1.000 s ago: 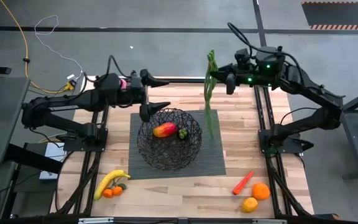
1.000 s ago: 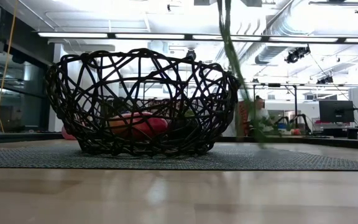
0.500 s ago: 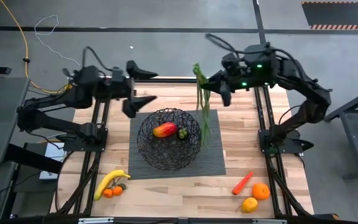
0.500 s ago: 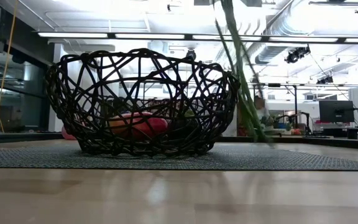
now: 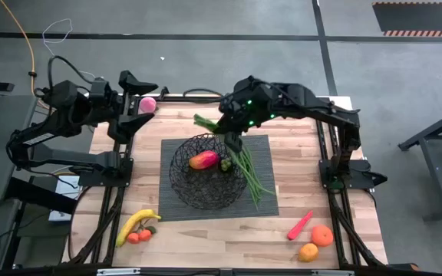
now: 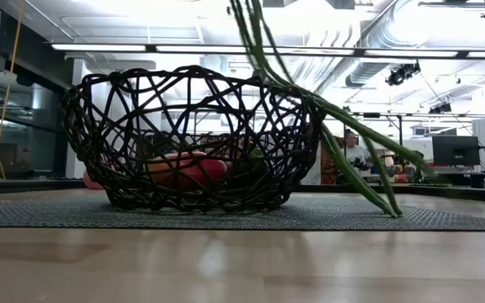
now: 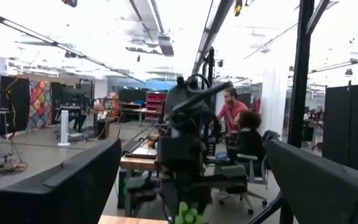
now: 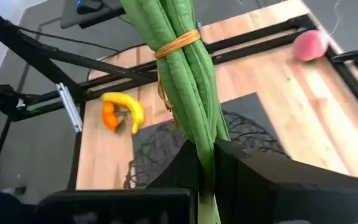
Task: Build produce basket
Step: Put the green beans into the black mesh basket
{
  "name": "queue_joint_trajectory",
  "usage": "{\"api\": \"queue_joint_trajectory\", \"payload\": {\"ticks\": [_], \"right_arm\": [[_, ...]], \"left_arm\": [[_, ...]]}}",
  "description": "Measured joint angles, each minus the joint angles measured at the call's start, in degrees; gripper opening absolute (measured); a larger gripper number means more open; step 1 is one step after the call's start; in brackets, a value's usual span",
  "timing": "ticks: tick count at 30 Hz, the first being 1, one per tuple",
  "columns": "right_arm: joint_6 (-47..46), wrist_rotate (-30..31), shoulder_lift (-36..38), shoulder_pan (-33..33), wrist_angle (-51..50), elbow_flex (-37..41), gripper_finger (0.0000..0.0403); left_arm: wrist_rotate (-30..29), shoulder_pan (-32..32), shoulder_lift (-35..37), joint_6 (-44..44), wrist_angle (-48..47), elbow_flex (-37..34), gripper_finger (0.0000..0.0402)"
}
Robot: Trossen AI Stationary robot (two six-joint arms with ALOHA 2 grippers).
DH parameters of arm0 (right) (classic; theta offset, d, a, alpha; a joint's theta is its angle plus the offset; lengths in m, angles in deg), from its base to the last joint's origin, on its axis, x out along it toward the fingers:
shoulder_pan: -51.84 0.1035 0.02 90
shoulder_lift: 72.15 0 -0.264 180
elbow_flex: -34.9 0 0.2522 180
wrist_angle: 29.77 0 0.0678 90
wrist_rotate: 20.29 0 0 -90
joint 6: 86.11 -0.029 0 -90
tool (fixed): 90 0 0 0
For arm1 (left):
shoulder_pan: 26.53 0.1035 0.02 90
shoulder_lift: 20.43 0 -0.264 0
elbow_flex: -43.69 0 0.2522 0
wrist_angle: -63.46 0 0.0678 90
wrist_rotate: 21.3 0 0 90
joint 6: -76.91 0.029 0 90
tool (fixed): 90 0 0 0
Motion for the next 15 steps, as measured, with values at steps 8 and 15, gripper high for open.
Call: {"api": "queue_joint_trajectory", "payload": {"ticks": [8, 15], "right_arm": [[0.18, 3.33, -6.37, 0.97, 1.95, 0.12, 0.0], [0.55, 7.76, -14.19, 0.97, 2.08, 0.15, 0.0]], "left_arm": [[-1.92, 0.0, 0.22, 0.42, -5.2, -0.03, 0.039], [-3.18, 0.0, -1.26, -0.03, -9.64, -0.11, 0.039]]}}
